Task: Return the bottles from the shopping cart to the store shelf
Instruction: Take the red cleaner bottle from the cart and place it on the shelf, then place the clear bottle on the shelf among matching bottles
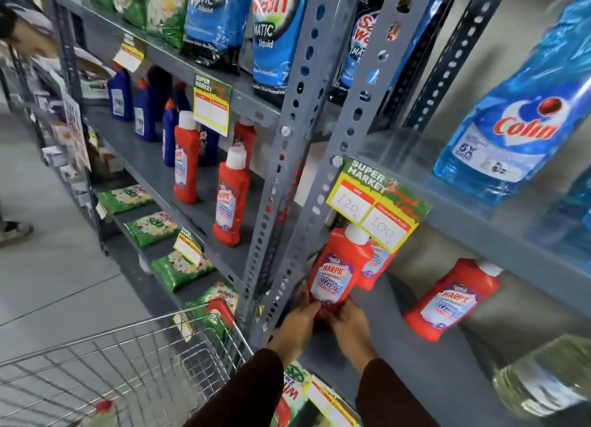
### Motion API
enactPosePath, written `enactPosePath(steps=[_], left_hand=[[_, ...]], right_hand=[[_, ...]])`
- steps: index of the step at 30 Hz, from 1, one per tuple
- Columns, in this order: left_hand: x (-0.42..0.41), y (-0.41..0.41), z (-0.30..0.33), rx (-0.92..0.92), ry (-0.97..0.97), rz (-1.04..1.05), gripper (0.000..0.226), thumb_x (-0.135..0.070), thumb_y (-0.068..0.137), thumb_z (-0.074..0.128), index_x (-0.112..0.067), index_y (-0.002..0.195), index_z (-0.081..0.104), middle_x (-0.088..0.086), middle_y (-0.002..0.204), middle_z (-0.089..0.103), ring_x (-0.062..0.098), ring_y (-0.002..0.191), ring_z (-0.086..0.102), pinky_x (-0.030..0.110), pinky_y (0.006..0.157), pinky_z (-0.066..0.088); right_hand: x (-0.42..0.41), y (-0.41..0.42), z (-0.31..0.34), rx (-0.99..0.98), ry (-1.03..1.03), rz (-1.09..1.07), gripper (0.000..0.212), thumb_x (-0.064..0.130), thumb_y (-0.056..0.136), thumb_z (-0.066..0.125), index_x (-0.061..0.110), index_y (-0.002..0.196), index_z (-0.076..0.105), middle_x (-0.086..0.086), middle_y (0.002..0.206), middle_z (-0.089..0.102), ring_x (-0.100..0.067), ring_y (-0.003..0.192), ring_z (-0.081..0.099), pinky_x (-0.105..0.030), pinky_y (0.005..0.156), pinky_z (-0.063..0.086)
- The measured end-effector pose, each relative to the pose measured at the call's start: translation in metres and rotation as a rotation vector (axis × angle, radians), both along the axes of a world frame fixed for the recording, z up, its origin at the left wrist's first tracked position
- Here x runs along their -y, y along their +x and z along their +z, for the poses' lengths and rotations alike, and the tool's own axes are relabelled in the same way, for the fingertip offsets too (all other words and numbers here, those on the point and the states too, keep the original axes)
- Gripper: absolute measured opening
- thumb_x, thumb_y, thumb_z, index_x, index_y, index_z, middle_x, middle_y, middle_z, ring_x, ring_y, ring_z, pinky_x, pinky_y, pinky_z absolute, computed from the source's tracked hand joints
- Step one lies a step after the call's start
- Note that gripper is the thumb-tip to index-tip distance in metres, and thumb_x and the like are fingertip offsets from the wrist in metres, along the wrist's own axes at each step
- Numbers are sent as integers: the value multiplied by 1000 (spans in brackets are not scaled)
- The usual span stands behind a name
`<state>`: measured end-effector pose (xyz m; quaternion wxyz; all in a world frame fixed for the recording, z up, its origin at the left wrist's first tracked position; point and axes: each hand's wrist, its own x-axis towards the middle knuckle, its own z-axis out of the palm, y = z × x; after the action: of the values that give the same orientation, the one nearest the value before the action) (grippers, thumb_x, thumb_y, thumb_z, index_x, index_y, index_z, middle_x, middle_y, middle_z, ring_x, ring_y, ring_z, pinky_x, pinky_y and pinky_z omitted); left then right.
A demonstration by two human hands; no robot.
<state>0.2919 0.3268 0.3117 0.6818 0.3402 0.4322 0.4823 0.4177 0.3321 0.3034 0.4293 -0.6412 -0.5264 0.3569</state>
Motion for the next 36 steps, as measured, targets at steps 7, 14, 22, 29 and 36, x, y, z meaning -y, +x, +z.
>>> enactPosePath(steps=[7, 14, 22, 29, 36], left_hand=[[96, -77, -22, 60, -65, -2, 31, -27, 79, 65, -18, 107, 74, -1, 119, 71, 8, 111, 66, 23, 98, 48], [278, -270, -142, -434, -689, 422, 16, -25, 63, 64, -10, 65, 62, 3, 64, 63, 15, 58, 54, 28, 55, 47], [292, -325, -228, -719, -829, 278, 26, -34, 71, 60, -13, 85, 63, 7, 78, 67, 25, 73, 66, 29, 57, 53], [249, -310, -341, -772, -758, 226, 67, -44, 48, 78, -24, 110, 61, -4, 104, 68, 14, 95, 68, 29, 75, 56], [217, -301, -308, -778, -848, 317, 69, -3, 49, 84, -4, 109, 51, 11, 108, 63, 29, 100, 62, 38, 79, 54]], right_hand=[[84, -10, 4, 146, 181, -267, 29, 15, 85, 64, 6, 112, 71, -14, 122, 67, -1, 109, 59, -18, 97, 39], [164, -145, -32, 37, 19, 218, 12, 0, 87, 66, 11, 88, 70, 8, 87, 72, 7, 77, 65, -4, 73, 47], [141, -288, -154, 189, -845, 786, 20, 9, 90, 63, 16, 71, 66, -5, 78, 65, -18, 71, 60, -29, 65, 48], [101, -372, -239, 365, -892, 623, 16, 22, 82, 70, 13, 70, 64, -6, 70, 63, -20, 61, 58, -25, 54, 43], [73, -400, -294, 222, -1019, 542, 39, 31, 63, 86, 9, 86, 63, -12, 95, 72, -28, 86, 72, -36, 67, 58]])
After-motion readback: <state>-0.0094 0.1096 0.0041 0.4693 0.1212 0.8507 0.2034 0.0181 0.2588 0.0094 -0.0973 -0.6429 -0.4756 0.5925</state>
